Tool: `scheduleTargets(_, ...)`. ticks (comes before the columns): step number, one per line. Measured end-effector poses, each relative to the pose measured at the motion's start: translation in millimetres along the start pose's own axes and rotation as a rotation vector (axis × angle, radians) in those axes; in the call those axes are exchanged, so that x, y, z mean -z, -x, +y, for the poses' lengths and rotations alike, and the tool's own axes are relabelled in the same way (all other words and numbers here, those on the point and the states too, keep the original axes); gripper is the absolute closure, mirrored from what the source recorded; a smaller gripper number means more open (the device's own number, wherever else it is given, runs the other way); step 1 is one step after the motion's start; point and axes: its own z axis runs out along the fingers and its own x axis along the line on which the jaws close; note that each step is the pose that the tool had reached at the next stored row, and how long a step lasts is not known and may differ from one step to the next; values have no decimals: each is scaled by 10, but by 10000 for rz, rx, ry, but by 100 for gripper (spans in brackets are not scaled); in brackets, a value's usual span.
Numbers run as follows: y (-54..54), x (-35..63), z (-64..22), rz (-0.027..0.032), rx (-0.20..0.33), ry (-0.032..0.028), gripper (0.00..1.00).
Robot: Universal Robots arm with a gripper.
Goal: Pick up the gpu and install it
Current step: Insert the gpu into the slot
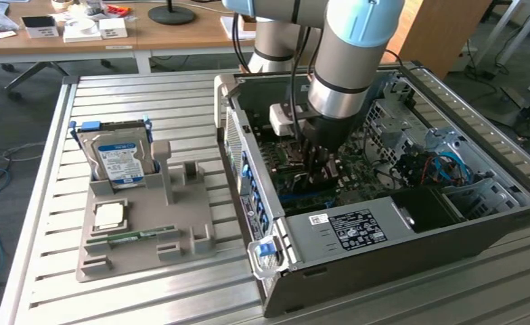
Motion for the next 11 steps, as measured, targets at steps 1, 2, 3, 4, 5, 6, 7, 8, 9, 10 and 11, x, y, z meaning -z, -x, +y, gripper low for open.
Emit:
scheduleTargets(1,0,-3,0,0,0,0,73)
scheduleTargets(2,0,-5,1,1,0,1,73)
scheduleTargets(3,0,-8,1,1,-1,1,73)
scheduleTargets(4,0,-12,1,1,-4,0,73)
scheduleTargets(5,0,-17,1,2,-7,1,73)
scheduleTargets(6,-1,-22,1,5,-9,2,73)
scheduleTargets(7,-1,-28,1,5,-10,1,73)
scheduleTargets(8,-2,-31,1,4,-11,1,73)
scheduleTargets(9,-2,-32,1,3,-11,1,73)
scheduleTargets(10,-1,-33,1,1,-12,0,73)
scheduleTargets(11,-1,-33,1,-1,-12,0,73)
